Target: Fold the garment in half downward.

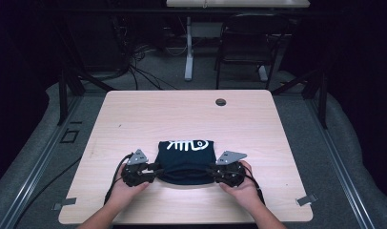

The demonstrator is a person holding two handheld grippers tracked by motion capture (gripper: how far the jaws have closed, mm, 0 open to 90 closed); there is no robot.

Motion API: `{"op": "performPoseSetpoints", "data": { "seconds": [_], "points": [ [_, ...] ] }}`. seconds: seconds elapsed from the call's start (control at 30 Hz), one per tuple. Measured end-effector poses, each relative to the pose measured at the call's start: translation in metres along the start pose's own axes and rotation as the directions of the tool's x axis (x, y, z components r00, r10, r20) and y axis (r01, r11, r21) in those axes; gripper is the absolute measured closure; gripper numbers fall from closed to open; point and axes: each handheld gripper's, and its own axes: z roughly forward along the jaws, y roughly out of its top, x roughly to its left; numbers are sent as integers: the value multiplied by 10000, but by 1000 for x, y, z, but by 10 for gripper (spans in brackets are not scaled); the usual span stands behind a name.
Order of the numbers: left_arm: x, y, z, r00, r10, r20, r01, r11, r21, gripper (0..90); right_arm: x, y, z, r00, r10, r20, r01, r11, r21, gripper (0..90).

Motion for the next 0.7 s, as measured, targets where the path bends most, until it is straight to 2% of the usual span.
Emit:
{"op": "performPoseSetpoints", "data": {
  "seconds": [0.1,0.17,0.33,0.5,0.57,0.67,0.7],
  "points": [
    [1,-1,-10,9998,-69,-171,68,10000,-53,593,3,4,-9,10000,6,-44,-6,9999,-154,690],
    [3,-2,-16,9994,-159,-318,153,9997,-183,584,5,5,-17,9996,-191,185,192,9998,-85,683],
    [9,-8,-33,9963,-539,-674,514,9979,-381,569,7,3,-26,9987,-245,447,248,9997,-60,669],
    [15,-16,-48,9912,-909,-967,858,9948,-551,558,4,-3,-35,9981,136,609,-127,9998,-159,661],
    [18,-20,-53,9889,-1045,-1053,987,9934,-590,556,2,-8,-41,9963,489,700,-470,9985,-278,653],
    [22,-29,-60,9846,-1382,-1071,1309,9887,-728,554,-1,-14,-45,9949,623,795,-608,9979,-213,645],
    [22,-29,-60,9846,-1382,-1071,1309,9887,-728,553,-1,-14,-45,9949,623,795,-608,9979,-213,645]
  ]
}}
